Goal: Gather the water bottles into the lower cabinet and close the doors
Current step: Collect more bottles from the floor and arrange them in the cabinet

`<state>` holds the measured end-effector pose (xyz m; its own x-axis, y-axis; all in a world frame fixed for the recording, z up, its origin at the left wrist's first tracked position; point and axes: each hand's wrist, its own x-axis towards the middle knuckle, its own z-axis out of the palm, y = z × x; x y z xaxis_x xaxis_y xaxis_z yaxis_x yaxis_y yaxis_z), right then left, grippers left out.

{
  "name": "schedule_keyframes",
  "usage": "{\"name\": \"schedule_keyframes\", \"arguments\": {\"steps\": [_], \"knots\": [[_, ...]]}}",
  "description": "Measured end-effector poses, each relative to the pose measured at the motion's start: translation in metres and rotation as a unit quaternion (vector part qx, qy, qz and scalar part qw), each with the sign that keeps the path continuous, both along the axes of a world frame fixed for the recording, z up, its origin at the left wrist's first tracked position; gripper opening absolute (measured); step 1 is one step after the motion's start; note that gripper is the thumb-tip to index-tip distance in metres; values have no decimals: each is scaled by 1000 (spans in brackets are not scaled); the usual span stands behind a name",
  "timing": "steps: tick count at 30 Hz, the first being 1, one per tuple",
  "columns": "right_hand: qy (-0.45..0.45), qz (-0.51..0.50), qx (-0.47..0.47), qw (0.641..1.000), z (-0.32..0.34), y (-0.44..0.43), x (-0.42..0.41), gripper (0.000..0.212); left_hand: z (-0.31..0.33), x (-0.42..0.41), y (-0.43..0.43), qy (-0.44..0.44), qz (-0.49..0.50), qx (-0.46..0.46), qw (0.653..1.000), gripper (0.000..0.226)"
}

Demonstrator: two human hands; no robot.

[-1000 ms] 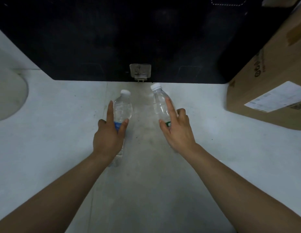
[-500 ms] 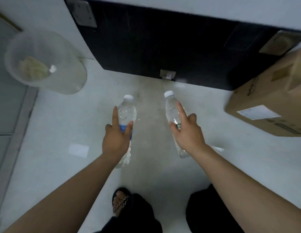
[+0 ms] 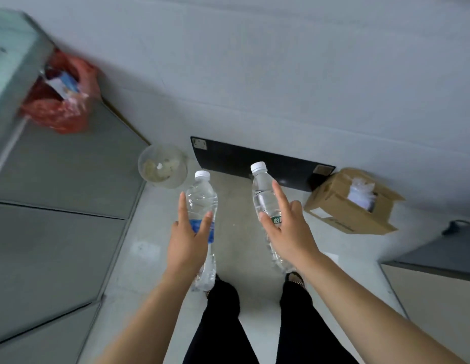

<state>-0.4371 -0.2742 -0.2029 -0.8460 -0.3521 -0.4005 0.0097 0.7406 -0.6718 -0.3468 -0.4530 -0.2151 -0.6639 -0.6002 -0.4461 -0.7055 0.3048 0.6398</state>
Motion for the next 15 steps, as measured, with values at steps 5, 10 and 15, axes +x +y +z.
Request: {"name": "schedule_keyframes", "arguments": {"steps": [5, 10, 15], "knots": [[9, 12, -50, 999, 75, 32, 13, 67, 64, 21, 28, 44, 25, -10, 999, 72], [5, 44, -106, 993, 109, 73, 24, 65, 97, 49, 78, 58, 90, -47, 993, 70], [-11, 147, -120, 982, 119, 89, 33, 66, 103, 89, 129, 70, 208, -74, 973, 68]]}}
